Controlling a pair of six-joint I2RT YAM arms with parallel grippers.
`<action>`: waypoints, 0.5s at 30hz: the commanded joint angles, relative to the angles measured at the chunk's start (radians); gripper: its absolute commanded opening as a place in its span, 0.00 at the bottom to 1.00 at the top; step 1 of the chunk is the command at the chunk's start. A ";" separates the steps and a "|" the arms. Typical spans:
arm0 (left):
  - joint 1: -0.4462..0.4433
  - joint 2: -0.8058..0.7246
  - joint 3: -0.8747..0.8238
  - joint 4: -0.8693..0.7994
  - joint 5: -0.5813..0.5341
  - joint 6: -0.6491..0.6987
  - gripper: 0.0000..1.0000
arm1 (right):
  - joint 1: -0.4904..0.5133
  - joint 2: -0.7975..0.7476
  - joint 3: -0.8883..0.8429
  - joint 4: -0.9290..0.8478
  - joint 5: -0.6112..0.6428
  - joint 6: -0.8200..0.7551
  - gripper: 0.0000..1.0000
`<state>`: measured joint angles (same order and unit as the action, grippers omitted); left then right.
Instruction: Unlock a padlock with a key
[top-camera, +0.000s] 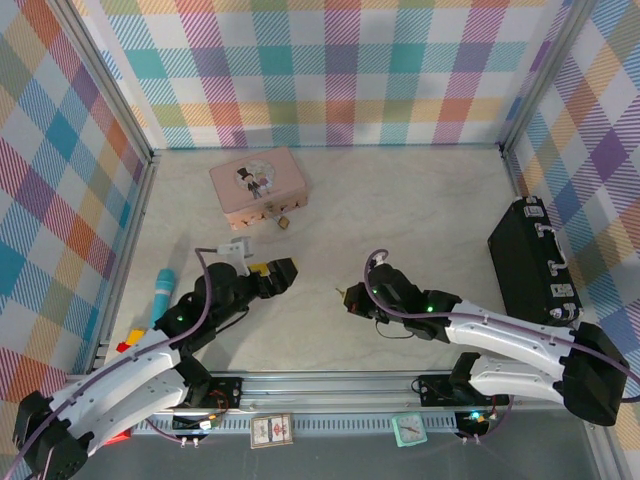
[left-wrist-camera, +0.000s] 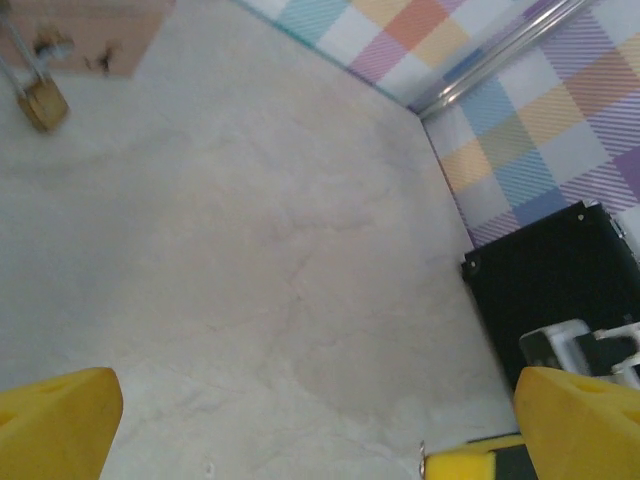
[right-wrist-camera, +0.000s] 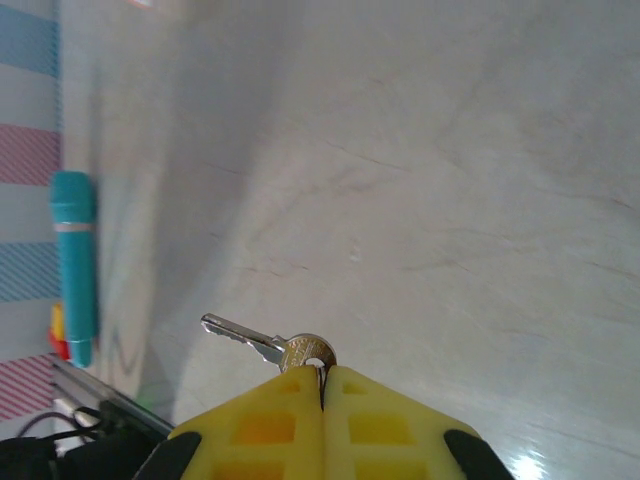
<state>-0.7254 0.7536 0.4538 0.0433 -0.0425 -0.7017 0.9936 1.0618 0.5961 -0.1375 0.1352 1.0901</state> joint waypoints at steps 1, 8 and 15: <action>-0.006 0.067 -0.036 0.214 0.127 -0.118 0.96 | -0.007 -0.016 -0.012 0.128 0.005 -0.043 0.00; -0.029 0.219 -0.038 0.417 0.232 -0.118 0.80 | -0.010 0.009 -0.031 0.238 -0.057 -0.077 0.00; -0.061 0.319 -0.012 0.476 0.250 -0.121 0.65 | -0.009 0.024 -0.043 0.294 -0.087 -0.082 0.00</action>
<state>-0.7658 1.0588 0.4004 0.4435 0.1799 -0.8219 0.9874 1.0740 0.5610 0.0898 0.0708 1.0298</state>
